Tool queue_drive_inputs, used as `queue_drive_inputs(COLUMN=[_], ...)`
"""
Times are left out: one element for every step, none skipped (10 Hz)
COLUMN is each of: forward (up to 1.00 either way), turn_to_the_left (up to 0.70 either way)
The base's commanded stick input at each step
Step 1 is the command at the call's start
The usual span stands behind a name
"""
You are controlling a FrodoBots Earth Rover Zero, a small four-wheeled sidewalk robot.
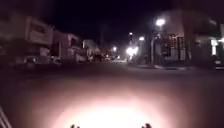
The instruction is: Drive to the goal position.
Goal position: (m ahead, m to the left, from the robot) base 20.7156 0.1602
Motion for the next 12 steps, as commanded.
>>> queue_drive_inputs(forward=[0.7,0.7,0.7,0.7,0.7,0.7,0.7,0.7,0.7,0.7,0.7,0.7], turn_to_the_left=[0.0,0.0,0.0,0.0,0.0,0.0,0.0,0.0,0.0,0.0,0.0,0.0])
